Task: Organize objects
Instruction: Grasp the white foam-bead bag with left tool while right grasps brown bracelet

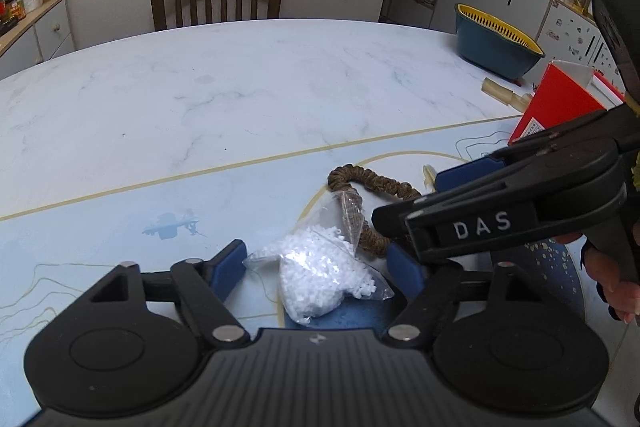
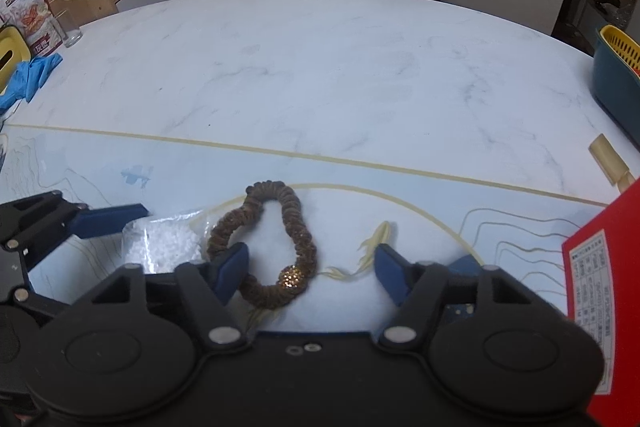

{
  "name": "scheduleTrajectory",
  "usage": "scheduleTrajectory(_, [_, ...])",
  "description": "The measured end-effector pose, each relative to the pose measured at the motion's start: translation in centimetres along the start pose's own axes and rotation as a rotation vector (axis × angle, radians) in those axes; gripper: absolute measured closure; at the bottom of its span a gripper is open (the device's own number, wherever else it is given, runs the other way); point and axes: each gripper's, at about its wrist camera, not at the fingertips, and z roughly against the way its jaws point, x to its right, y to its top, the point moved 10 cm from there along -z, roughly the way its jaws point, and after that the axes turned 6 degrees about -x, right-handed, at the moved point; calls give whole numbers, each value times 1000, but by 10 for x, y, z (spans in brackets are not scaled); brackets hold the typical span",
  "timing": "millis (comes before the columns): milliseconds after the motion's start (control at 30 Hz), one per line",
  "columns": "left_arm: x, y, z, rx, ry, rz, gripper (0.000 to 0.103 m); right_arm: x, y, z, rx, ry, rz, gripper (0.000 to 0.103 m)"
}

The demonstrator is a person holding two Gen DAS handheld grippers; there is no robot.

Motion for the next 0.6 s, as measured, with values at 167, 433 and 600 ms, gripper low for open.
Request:
scheduleTrajectory(167, [-1,0,1,1,6,-8,36,-2,3,-1,11,-6,20,54])
scheduleTrajectory(433, [-5,1,4,-32,9,16,56,-16,4,-2,13,-40,114,87])
scheduleTrajectory(600, [-8,-1,6,-53,11,30,60,-17,2,2,14,-26,107,97])
